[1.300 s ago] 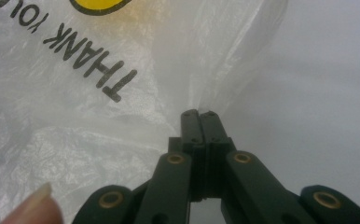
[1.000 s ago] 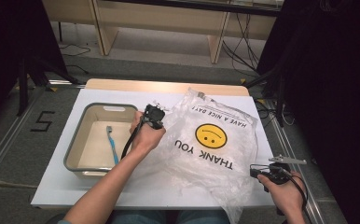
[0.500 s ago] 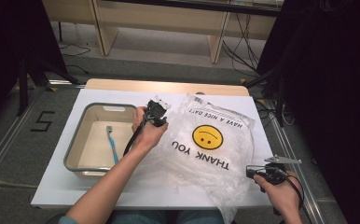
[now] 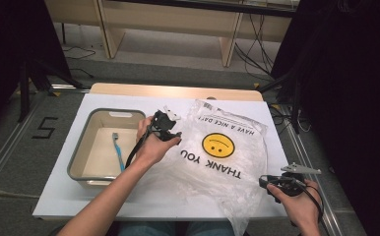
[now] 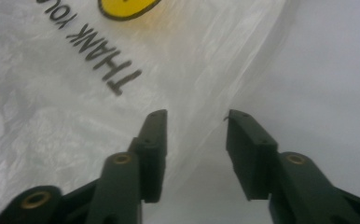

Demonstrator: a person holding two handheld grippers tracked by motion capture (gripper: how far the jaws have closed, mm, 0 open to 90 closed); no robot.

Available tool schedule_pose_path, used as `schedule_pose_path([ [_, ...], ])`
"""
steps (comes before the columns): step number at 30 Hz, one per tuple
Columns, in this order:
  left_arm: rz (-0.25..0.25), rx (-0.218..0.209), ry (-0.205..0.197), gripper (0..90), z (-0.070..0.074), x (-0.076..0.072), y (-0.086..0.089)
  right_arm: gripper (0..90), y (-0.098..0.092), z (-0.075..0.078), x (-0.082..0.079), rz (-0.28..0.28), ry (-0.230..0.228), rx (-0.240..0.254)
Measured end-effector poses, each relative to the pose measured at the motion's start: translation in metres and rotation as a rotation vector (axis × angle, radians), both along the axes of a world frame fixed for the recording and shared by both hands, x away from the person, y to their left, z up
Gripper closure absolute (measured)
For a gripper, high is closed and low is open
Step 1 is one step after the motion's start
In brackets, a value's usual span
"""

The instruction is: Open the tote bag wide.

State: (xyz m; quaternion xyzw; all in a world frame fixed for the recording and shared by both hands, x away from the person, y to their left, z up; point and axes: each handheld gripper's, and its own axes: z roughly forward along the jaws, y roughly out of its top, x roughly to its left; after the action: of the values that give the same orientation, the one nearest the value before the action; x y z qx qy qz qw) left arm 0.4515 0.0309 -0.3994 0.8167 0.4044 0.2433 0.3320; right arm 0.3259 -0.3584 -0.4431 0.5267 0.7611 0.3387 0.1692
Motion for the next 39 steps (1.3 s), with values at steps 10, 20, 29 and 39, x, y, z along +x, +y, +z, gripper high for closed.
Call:
schedule_pose_path([
  [10,-0.108,-0.068,0.020,34.5,-0.001,-0.031,0.006,39.5,0.006,0.017,-0.002,0.033,-0.149,-0.100],
  [20,-0.221,-0.076,0.029,30.8,-0.009,-0.063,0.009,38.6,0.023,0.021,0.000,0.136,-0.209,-0.079],
  [29,-0.307,-0.091,0.035,27.8,-0.026,-0.093,0.016,37.7,0.038,0.020,0.004,0.202,-0.243,-0.046],
  [39,-0.357,-0.086,0.041,25.3,-0.047,-0.114,0.025,40.7,0.057,0.016,0.012,0.261,-0.230,-0.012],
])
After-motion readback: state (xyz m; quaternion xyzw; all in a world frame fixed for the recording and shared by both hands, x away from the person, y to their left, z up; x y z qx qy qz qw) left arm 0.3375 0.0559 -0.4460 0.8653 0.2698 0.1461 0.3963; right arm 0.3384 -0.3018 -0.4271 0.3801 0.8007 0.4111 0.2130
